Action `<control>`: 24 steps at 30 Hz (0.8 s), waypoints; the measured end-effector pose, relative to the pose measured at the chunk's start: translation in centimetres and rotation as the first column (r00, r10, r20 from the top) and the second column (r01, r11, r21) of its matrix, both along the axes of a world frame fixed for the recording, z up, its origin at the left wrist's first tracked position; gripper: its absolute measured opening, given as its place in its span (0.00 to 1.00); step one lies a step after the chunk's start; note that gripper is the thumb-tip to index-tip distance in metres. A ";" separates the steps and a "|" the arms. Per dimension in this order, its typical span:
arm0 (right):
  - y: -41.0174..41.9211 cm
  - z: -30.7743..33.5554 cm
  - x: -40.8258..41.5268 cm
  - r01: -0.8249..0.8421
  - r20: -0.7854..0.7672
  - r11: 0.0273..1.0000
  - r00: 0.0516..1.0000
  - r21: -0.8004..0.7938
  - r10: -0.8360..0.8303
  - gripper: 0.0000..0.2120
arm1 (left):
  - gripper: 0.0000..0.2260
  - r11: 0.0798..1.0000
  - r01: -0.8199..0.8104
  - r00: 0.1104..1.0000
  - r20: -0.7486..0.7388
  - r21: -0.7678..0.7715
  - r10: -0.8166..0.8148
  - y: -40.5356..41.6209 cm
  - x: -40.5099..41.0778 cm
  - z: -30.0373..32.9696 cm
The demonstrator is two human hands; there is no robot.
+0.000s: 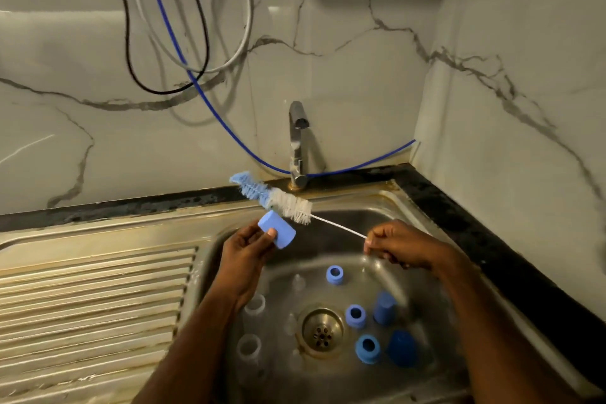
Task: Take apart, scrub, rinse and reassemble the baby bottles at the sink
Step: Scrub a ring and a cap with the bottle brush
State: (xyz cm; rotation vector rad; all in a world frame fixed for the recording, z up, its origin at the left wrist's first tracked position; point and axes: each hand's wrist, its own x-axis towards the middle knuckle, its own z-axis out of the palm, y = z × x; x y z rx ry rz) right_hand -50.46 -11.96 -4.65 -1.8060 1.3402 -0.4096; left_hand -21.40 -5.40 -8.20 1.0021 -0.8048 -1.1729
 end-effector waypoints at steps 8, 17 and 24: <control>-2.7 -2.6 -3.1 0.123 0.103 0.920 0.991 -0.373 -0.091 0.06 | 0.19 0.991 0.132 0.871 0.479 -0.005 -0.113 -3.7 -7.5 -2.7; -3.5 -3.1 -3.1 0.207 0.152 0.874 0.976 -0.440 -0.155 0.08 | 0.21 0.977 0.100 0.458 0.863 0.189 -0.213 -12.2 -11.9 -9.4; -4.0 -3.9 -1.9 0.220 0.148 0.885 0.974 -0.410 -0.174 0.08 | 0.20 0.962 0.078 0.291 0.917 0.260 -0.272 -12.8 -14.0 -11.2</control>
